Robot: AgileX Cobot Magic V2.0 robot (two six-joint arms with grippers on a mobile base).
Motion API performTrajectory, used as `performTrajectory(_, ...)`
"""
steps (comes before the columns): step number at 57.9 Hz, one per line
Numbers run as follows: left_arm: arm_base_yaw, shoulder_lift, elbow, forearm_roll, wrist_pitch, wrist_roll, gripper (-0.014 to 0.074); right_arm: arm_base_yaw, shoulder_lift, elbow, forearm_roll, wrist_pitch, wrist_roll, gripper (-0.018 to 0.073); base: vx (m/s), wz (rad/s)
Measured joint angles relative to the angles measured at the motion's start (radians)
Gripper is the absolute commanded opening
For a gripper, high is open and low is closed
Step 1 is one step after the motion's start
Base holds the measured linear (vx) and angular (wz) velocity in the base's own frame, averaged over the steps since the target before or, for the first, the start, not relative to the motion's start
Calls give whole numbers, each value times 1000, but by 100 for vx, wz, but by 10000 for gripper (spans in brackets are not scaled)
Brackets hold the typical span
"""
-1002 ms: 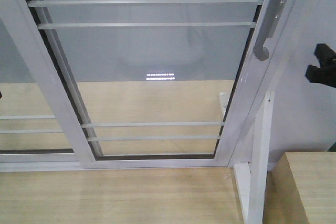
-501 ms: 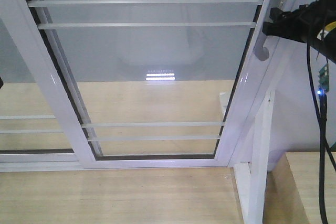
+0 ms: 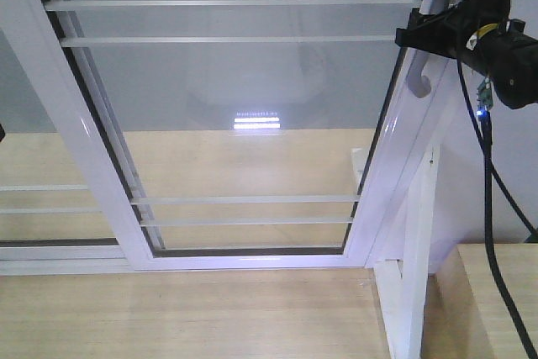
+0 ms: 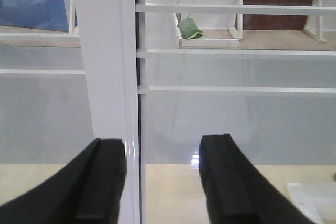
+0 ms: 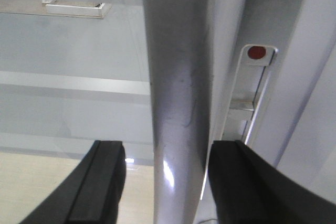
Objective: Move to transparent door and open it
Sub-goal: 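Reach the right gripper up to the grey door handle, then grasp the grey handle with the right gripper and slide the door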
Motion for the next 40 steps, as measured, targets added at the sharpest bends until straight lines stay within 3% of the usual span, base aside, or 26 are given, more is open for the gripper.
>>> performTrajectory(40, 0, 0, 0, 0, -1, 0, 452, 35, 18, -8, 27, -31, 78, 340, 0, 0)
